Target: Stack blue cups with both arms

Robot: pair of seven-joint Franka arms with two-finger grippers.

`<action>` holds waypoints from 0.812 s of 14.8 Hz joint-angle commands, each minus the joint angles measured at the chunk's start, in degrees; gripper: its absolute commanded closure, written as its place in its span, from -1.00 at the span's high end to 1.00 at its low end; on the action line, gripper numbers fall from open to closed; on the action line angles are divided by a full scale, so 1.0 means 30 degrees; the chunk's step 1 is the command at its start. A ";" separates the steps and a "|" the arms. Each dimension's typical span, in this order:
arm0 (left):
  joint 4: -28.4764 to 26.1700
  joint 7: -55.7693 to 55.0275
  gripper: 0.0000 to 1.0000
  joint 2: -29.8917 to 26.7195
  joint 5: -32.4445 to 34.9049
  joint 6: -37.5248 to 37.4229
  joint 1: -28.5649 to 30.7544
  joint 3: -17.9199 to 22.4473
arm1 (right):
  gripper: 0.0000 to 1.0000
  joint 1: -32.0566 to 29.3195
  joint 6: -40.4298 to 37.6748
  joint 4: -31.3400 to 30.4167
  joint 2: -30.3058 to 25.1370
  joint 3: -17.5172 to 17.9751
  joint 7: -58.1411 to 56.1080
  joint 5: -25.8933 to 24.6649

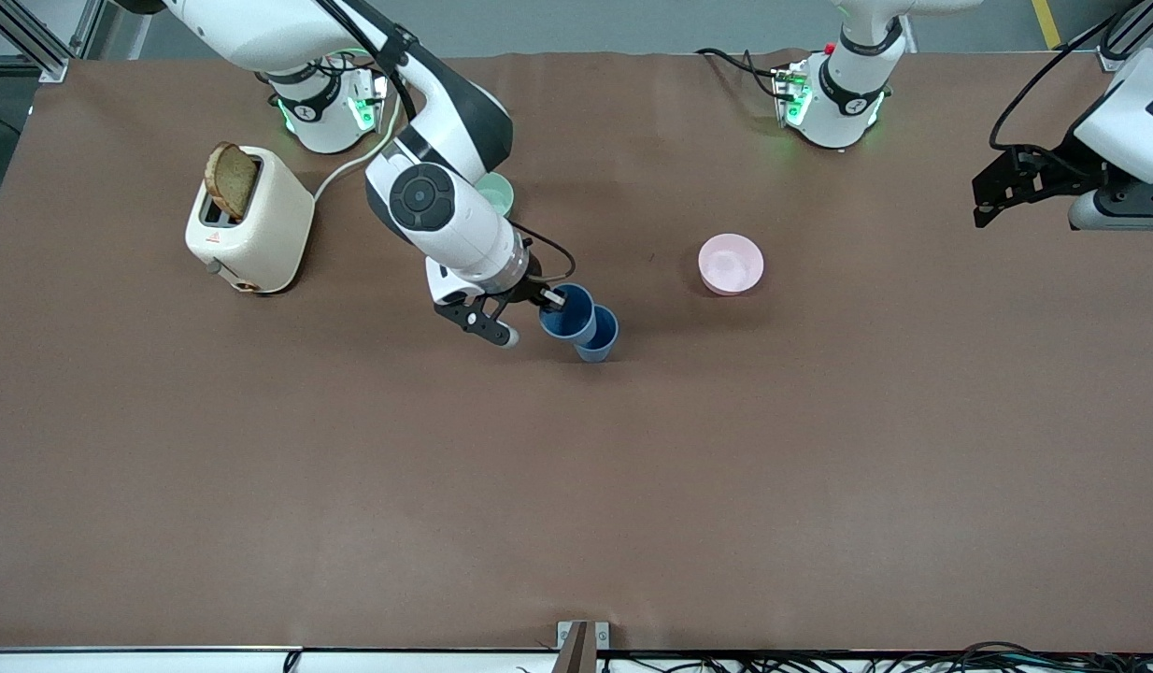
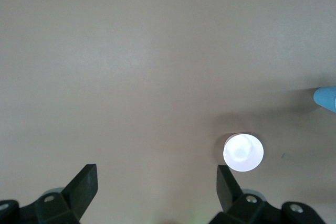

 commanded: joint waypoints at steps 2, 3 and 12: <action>-0.2490 0.0028 1.00 -0.1810 -0.0269 0.1470 -0.0064 -0.0051 | -0.99 0.0331 0.0871 0.0095 0.0684 0.0181 0.0850 -0.0538; -0.3193 0.0028 1.00 -0.2220 -0.0298 0.2027 -0.0064 -0.0051 | -0.99 0.0390 0.0930 0.0094 0.0801 0.0181 0.0821 -0.0568; -0.3170 0.0203 1.00 -0.1991 -0.0327 0.2267 -0.0211 -0.0051 | 1.00 0.0333 0.0815 0.0240 0.0921 0.0093 0.0763 -0.1241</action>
